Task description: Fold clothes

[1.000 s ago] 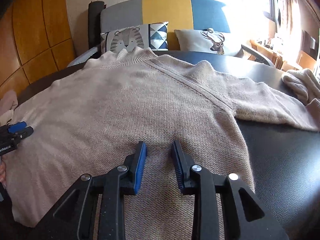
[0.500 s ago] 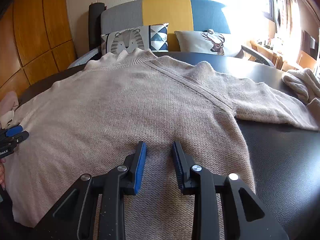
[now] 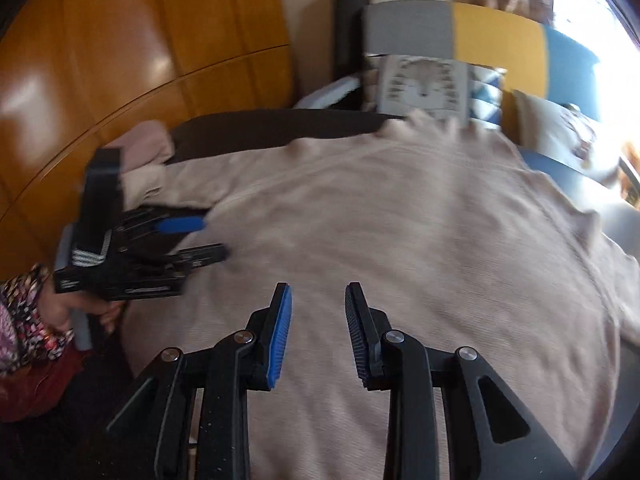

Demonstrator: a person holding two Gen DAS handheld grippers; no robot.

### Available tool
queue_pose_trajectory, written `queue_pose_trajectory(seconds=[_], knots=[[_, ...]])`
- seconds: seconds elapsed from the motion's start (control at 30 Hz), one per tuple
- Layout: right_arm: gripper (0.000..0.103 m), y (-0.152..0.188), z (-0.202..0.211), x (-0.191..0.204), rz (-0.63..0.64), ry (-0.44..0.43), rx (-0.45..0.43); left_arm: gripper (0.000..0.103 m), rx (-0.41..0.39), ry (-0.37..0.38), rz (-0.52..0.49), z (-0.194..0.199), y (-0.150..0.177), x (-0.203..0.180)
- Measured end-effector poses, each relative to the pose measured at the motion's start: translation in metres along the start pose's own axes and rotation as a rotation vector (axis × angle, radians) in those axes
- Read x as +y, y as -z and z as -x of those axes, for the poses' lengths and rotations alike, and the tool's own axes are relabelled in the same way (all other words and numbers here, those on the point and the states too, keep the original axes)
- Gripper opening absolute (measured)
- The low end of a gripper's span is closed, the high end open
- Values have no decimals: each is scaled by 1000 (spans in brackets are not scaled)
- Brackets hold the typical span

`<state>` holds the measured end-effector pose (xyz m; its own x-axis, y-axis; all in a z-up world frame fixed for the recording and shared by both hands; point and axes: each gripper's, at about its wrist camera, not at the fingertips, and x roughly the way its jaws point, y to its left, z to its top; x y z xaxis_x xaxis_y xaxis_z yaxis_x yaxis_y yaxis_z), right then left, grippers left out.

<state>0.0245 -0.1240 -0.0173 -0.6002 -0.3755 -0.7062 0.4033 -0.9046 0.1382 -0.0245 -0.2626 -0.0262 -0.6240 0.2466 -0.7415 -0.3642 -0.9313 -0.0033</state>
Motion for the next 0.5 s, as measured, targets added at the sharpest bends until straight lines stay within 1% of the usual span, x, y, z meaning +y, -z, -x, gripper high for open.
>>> queue_pose_trajectory(seconds=[0.03, 0.1, 0.13, 0.2, 0.33, 0.4, 0.43, 0.5], knots=[[31, -2, -11, 16, 45, -26, 21, 64, 2, 3, -2, -1, 0, 1], [31, 2, -31, 45, 152, -19, 59, 64, 7, 10, -7, -2, -1, 2], [31, 6, -39, 56, 198, -11, 81, 64, 10, 14, -9, -3, -1, 3], [30, 19, -45, 72, 256, -35, 125, 64, 6, 27, -5, -4, -1, 6], [32, 54, -28, 93, 390, -48, 120, 64, -6, 30, -11, -4, 3, 6], [39, 64, -19, 95, 413, -70, 131, 64, -10, 29, -10, -4, 3, 6], [40, 69, -14, 95, 421, -82, 137, 64, -13, 30, -9, -4, 4, 6], [40, 64, -3, 91, 398, -118, 114, 64, -19, 33, 0, -3, 4, 7]])
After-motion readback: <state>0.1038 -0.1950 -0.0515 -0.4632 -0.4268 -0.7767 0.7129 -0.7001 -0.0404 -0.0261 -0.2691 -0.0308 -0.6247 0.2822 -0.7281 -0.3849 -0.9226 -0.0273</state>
